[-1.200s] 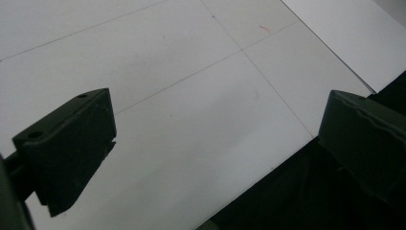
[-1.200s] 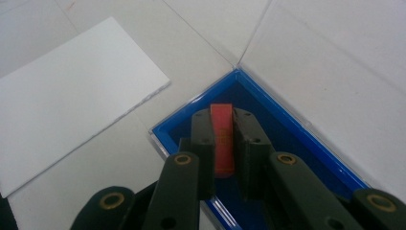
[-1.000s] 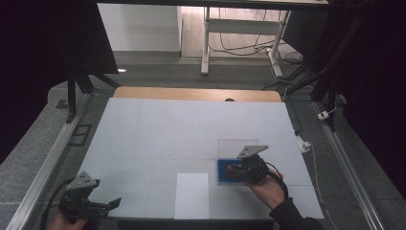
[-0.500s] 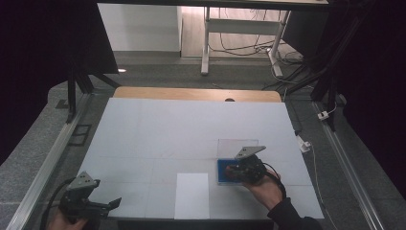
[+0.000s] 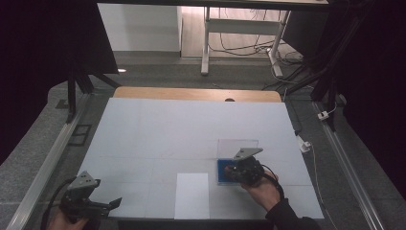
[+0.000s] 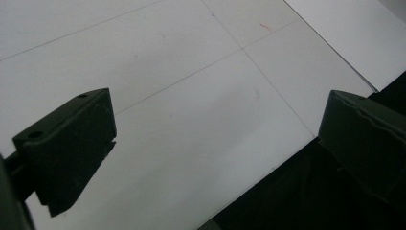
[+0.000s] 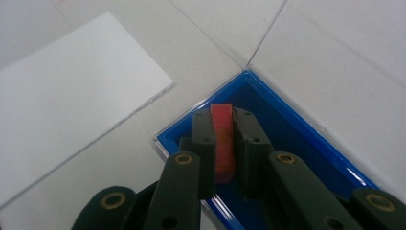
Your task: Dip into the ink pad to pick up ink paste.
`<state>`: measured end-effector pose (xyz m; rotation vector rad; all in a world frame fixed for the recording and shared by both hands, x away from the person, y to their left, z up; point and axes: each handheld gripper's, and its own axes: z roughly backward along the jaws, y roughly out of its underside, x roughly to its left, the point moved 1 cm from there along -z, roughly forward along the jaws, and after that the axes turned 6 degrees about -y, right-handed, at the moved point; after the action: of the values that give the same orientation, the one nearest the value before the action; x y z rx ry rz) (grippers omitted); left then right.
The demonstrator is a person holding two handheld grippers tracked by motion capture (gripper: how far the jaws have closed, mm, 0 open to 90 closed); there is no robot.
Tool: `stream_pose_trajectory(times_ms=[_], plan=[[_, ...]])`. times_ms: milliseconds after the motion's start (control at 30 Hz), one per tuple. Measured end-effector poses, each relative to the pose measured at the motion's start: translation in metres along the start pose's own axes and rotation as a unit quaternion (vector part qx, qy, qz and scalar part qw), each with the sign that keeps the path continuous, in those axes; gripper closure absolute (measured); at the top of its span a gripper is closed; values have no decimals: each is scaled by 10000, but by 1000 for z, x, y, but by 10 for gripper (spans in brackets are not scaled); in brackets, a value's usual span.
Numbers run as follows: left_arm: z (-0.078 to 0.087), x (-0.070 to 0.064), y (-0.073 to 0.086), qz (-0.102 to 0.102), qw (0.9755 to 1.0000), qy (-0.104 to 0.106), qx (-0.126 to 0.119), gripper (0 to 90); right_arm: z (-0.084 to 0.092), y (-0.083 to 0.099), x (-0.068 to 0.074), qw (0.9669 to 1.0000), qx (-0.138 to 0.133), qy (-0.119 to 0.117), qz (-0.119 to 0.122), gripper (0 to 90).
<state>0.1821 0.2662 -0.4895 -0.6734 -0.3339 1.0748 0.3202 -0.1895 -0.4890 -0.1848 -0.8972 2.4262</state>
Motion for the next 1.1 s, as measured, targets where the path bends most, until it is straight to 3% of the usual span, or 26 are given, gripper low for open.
stream_pose_trajectory(times_ms=[33, 133, 300, 400, 533, 700, 867, 1100], plan=[[0, 0, 0, 0, 10000, 3, -1, 0, 1, 2, -6, 9998, -69, -121, -138, 811], [0, 0, 0, -7, 10000, 3, -1, 0, 1, 3, -9, 9994, -98, -204, -253, 812], [0, 0, 0, -2, 10000, 6, -2, 0, 0, 0, 1, 10000, 8, 26, 54, 811], [0, 0, 0, -9, 10000, 5, -1, 0, 0, 0, 3, 9999, 20, 74, 103, 811], [0, 0, 0, -6, 10000, 11, 1, 0, 1, 2, -2, 9999, -69, -43, -66, 809], [0, 0, 0, -10, 10000, 28, 0, 2, 3, 1, -5, 9998, -94, -130, -76, 805], [0, 1, 0, -23, 10000, 47, 0, 3, 10, 1, -9, 9994, -268, -91, -193, 805], [0, 1, 0, -21, 10000, 61, -1, 5, 15, 5, -17, 9995, -244, 10, -210, 804]])
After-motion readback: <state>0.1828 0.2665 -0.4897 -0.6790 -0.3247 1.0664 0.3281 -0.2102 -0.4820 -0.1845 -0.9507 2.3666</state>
